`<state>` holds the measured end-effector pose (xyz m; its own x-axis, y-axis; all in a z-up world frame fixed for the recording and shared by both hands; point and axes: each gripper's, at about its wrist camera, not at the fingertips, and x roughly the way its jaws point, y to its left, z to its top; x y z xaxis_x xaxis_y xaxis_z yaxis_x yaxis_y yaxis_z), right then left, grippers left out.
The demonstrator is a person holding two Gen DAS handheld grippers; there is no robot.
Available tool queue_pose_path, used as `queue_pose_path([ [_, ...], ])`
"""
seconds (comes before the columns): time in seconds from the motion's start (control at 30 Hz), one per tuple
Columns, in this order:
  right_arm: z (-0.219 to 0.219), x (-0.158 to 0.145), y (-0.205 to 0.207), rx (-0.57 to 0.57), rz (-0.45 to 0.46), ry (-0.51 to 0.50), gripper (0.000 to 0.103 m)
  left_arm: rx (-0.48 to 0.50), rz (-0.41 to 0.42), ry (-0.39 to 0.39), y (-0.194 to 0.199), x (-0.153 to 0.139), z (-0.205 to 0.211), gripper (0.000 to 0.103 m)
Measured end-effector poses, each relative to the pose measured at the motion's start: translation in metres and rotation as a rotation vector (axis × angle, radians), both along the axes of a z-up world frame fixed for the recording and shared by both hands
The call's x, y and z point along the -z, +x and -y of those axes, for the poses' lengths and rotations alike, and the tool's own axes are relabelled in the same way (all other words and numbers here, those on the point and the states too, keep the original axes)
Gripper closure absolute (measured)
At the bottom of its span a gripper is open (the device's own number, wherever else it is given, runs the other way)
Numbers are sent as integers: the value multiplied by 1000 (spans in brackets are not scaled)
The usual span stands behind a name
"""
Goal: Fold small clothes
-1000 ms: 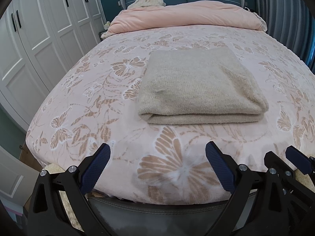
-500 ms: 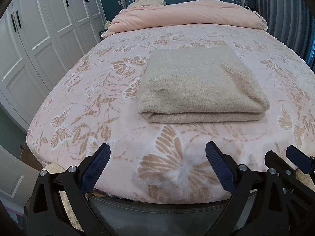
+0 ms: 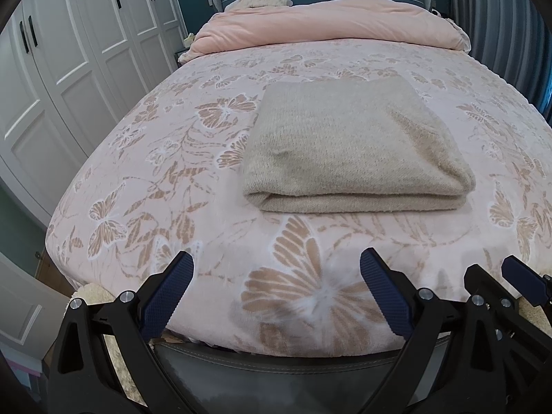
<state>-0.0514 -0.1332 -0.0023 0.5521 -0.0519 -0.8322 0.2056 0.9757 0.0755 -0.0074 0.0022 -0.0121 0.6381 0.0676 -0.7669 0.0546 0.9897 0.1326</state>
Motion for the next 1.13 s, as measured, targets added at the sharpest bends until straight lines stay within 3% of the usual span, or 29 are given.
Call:
queue_pose_path([
  [0.17, -1, 27, 38, -19, -46, -48, 58, -17, -44, 8, 31, 15, 3, 9],
  [0.33, 10, 33, 65, 28, -71, 5, 58, -42, -87, -8, 62, 27, 4, 10],
  [0.63, 12, 32, 70, 32, -77, -7, 58, -26, -103, -27, 76, 27, 7, 10],
  [0.83, 13, 32, 71, 34, -77, -11, 59, 0, -71, -11, 75, 25, 12, 12],
  [1.13, 6, 28, 72, 16, -67, -17, 59, -34, -101, -30, 77, 25, 5, 12],
])
